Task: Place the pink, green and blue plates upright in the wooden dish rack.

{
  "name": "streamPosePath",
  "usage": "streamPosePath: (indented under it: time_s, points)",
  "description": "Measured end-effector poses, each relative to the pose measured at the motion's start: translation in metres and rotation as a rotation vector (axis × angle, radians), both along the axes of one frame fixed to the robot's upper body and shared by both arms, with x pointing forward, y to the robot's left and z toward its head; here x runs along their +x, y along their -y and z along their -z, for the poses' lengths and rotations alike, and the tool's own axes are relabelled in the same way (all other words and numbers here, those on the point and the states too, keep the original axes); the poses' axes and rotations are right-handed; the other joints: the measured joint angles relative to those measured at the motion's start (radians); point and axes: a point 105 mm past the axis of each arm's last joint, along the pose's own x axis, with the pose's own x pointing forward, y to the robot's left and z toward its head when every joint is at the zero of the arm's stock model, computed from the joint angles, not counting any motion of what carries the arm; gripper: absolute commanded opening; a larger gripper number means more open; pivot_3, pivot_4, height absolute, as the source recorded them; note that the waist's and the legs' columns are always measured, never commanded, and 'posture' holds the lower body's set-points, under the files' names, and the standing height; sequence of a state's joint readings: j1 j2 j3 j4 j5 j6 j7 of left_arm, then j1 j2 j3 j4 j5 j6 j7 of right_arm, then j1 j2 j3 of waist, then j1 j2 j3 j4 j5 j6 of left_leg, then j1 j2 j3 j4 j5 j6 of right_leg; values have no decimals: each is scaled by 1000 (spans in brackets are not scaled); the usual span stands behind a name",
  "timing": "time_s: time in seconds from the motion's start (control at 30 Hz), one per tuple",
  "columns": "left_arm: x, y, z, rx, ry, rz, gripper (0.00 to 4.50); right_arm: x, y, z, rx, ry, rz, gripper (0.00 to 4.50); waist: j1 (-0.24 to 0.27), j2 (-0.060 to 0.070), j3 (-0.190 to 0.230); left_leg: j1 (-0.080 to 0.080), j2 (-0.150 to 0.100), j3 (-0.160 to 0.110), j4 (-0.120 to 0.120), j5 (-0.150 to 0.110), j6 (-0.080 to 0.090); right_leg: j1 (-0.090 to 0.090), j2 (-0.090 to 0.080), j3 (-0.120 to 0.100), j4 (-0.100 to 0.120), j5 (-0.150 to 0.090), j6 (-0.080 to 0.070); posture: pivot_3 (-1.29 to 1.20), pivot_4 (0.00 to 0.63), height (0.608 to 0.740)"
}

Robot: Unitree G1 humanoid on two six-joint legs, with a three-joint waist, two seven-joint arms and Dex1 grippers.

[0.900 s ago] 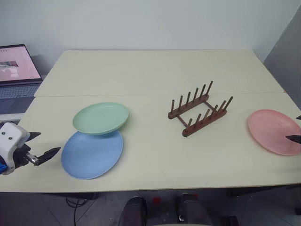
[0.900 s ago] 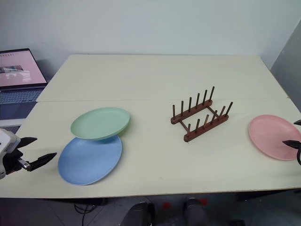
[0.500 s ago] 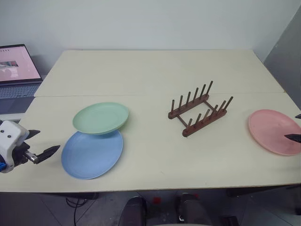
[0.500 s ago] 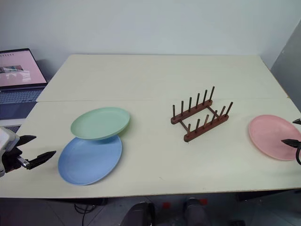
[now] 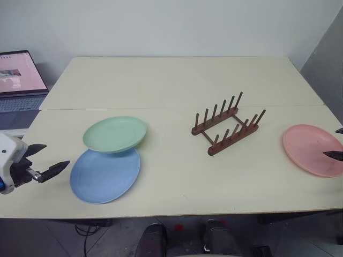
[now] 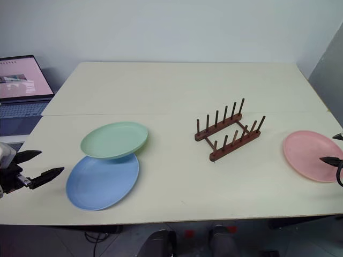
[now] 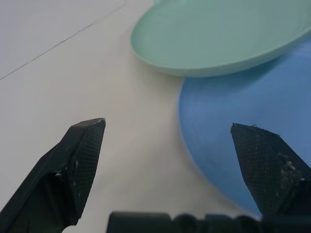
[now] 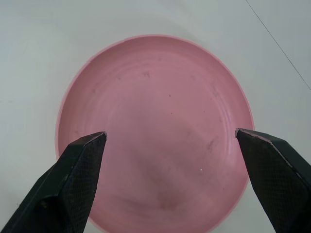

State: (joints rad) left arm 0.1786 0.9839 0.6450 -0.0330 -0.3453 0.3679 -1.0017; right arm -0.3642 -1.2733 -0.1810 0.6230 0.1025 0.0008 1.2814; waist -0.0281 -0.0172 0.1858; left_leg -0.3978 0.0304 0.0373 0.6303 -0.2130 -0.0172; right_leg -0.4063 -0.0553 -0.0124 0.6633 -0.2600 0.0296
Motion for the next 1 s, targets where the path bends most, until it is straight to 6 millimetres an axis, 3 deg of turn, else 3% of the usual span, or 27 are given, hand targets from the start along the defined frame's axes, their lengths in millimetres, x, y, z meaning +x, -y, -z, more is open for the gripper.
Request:
streamPosePath:
  time_s: [0.07,0.17,0.33,0.5,0.6,0.67,0.83,1.0]
  points:
    - [6,16,-7,-20,29,50,4500,2,-6,-1,6,8,-19,4443,0,0,0,0,0,0,0,0,0,0,0,0,0,0,1,0,150,733]
    - [15,68,-17,-63,65,228,4500,4,-23,-5,42,28,-71,4443,2,0,0,0,0,0,1,0,0,1,0,1,0,4,7,0,150,733]
    - [21,164,-7,-174,46,505,4500,-5,-63,-11,129,22,-173,4443,12,-1,0,-2,-1,-2,1,0,0,1,1,1,0,5,8,0,150,733]
    - [32,229,-3,-268,48,648,4500,-22,-102,-11,211,-19,-257,4443,22,-1,0,-2,-1,-3,5,0,0,2,3,1,0,6,10,0,150,733]
    - [33,248,7,-274,17,685,4500,-29,-115,-10,237,-32,-275,4443,21,-2,0,-2,-1,-2,7,0,0,2,4,1,0,7,11,0,150,733]
    - [46,265,14,-305,22,683,4500,-35,-122,-8,259,-42,-273,4443,28,-2,0,-3,-3,-3,11,0,0,3,4,0,0,8,11,0,150,733]
    - [57,304,45,-323,-32,728,4500,-44,-143,-1,294,-64,-312,4443,35,-5,1,-6,-3,-4,15,0,0,3,4,1,-1,9,9,0,150,733]
    - [68,337,54,-330,-6,764,4500,-48,-153,6,322,-56,-300,4443,35,-5,1,-7,-3,-4,16,0,0,2,4,1,-1,9,9,0,150,733]
